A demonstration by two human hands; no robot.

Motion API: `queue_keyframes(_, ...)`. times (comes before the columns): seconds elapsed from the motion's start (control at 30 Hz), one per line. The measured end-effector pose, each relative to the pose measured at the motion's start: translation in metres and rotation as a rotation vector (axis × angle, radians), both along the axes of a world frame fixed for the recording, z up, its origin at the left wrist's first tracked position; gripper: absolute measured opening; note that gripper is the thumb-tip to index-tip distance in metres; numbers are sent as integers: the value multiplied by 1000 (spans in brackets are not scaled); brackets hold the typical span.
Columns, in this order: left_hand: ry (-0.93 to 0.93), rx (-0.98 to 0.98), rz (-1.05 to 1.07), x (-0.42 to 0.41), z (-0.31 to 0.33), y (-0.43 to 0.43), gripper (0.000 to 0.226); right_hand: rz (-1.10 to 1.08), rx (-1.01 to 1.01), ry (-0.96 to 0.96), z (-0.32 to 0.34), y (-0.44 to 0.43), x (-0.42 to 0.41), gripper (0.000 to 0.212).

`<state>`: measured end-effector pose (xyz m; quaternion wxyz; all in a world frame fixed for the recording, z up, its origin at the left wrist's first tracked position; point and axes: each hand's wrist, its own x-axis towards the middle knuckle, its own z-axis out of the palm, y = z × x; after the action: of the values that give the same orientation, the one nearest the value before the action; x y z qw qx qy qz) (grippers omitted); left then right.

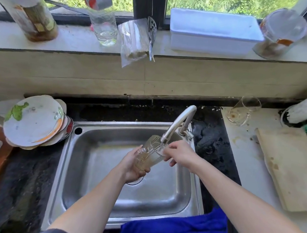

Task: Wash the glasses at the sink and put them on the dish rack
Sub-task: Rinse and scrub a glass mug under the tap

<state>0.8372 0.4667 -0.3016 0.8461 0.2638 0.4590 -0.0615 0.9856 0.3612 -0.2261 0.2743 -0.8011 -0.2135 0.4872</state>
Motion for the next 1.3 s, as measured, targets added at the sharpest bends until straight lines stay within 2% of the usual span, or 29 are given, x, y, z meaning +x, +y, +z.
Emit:
queue_keyframes(0.1, 8, 22, -82, 1, 5, 3, 26, 57, 119, -73, 2, 7, 6, 13)
queue_keyframes(0.2, -66, -51, 109, 3, 7, 3, 35, 44, 119, -57, 0, 7, 6, 20)
queue_keyframes(0.3, -141, -33, 209, 2, 6, -1, 31, -24, 40, -9, 0, 3, 3, 17)
queue_keyframes(0.4, -69, 36, 146, 0, 1, -3, 48, 17, -21, 42, 3, 1, 3, 15)
queue_keyframes(0.5, 11, 82, 36, 2, 3, -1, 64, 104, -23, -16, 5, 3, 7, 11)
queue_keyframes(0.6, 40, 94, -33, 2, 8, 1, 62, 133, 97, -96, 5, 7, 11, 11)
queue_keyframes(0.67, 23, 67, 32, 3, 6, 2, 51, 129, 89, -108, 5, 6, 10, 19)
queue_keyframes(0.77, -15, 75, 136, 2, 4, 2, 32, 18, 39, -10, 5, 4, 4, 26)
queue_keyframes(0.87, -9, 77, 109, 1, 1, 0, 39, 25, -26, 46, 10, 3, 3, 22)
queue_keyframes(0.93, -11, 69, 70, 2, 0, 1, 35, 101, -62, -47, 13, 3, 8, 30)
queue_keyframes(1.03, -16, 72, -32, 0, 5, 2, 27, 218, -74, -402, 16, 5, 14, 34)
queue_keyframes(1.07, 1, 72, -79, -1, 7, 2, 29, 235, -44, -428, 15, 6, 13, 32)
queue_keyframes(1.17, 52, 69, -192, -3, 10, 2, 42, 183, 117, -217, 8, 8, 10, 14)
queue_keyframes(1.23, 30, 58, -133, -3, 9, 3, 43, 106, 135, -139, 4, 5, 9, 24)
queue_keyframes(1.3, -9, 67, -1, -3, 7, 2, 37, 32, 115, -111, 0, 1, 7, 25)
